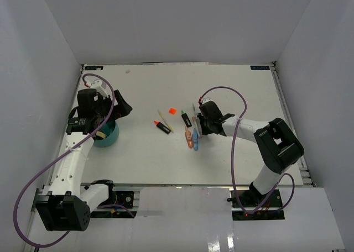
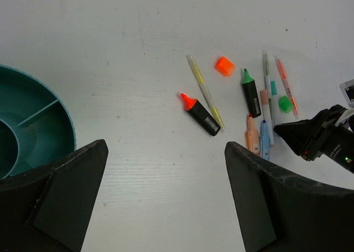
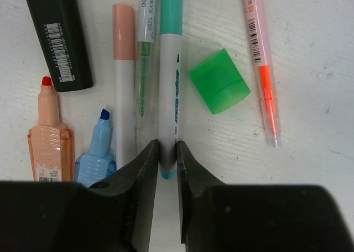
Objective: Sort the stationery into containers
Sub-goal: Pick up the pen from the center of the board.
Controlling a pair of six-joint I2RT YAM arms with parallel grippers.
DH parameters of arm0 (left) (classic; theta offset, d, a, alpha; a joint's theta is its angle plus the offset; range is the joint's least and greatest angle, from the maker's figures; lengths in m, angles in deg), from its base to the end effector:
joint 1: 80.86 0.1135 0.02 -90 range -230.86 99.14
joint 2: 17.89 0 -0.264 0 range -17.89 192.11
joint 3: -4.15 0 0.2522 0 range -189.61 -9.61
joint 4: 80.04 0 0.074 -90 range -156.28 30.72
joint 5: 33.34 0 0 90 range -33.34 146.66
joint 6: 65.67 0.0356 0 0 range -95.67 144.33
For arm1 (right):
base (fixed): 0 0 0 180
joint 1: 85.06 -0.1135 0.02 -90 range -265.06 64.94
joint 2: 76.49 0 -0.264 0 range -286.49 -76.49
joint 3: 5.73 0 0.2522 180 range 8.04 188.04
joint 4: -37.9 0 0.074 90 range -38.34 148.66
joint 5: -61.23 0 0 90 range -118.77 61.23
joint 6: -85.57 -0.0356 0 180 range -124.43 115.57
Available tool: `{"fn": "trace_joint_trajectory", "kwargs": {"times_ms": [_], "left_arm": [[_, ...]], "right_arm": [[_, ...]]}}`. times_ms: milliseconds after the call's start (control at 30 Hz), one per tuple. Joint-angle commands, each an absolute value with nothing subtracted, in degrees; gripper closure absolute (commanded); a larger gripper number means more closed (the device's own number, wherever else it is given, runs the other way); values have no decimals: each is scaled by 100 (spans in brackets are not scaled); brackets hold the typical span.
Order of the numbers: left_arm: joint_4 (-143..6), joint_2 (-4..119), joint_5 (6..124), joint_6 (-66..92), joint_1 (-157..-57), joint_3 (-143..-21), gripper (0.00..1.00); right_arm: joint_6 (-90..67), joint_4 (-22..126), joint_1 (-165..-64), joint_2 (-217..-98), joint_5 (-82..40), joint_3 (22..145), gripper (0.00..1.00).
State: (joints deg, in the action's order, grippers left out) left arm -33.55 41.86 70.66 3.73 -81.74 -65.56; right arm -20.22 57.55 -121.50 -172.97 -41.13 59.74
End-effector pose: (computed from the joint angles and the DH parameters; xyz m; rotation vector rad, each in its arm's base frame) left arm 0.2225 -0.0120 0.3206 -0.2453 2.2142 -0.4769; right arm 0.2739 0.1928 0.1618 -0.3431 2.4082 0.1461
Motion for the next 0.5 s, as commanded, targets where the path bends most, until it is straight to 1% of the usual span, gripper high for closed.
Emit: {"fn": "trace_joint_trajectory", "kwargs": {"times_ms": [0, 167, 200, 367, 467], "left_arm": [[-3271, 4223, 7467, 289, -8183, -6744, 2], [-3174, 4293, 7827, 122, -8183, -6929, 2], [-3165, 4302, 7967, 52, -8183, -6964, 2], [-3157, 4355, 8469, -344, -8235, -7227, 2], [-3174, 4477, 8689, -581, -8437, -7351, 2]], "right_arm": [[-1946, 5606, -12144, -17185, -4161, 5989, 81], [-1876, 5614, -12153, -16843, -4082, 5954, 82], [-1858, 5614, -12144, -16781, -4047, 5945, 85], [-1771, 5536, -12153, -16166, -4029, 5849, 87], [-1648, 5343, -12214, -15718, -3748, 5726, 87]]}}
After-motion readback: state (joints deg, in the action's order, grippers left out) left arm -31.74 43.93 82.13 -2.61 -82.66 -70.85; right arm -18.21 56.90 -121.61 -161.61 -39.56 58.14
